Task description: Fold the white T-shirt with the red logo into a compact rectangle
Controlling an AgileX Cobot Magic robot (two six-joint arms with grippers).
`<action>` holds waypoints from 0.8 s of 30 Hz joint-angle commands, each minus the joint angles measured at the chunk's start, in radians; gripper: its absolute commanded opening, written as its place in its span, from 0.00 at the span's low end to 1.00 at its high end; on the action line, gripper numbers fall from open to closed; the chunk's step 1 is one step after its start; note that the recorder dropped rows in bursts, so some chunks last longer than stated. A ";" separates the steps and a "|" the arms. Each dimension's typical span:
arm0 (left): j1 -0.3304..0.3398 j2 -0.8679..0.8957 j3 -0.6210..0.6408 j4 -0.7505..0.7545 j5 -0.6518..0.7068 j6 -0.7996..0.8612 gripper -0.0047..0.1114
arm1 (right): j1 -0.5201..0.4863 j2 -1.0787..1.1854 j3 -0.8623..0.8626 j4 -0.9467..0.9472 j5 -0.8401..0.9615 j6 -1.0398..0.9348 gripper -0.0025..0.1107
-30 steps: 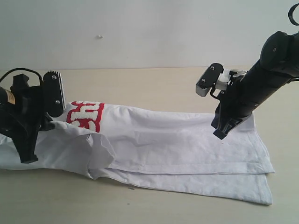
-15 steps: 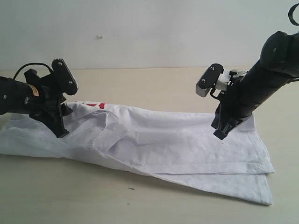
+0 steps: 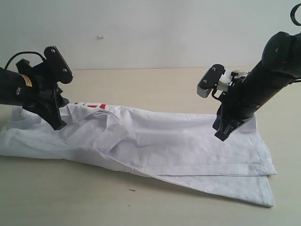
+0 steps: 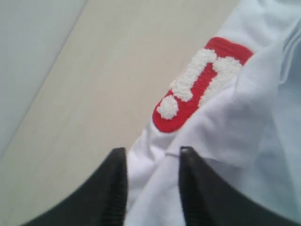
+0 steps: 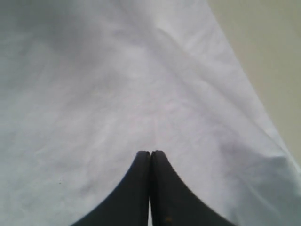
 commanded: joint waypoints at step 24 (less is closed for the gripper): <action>-0.194 0.115 0.045 -0.056 -0.056 -0.088 0.05 | 0.001 -0.009 0.000 0.007 0.011 -0.002 0.02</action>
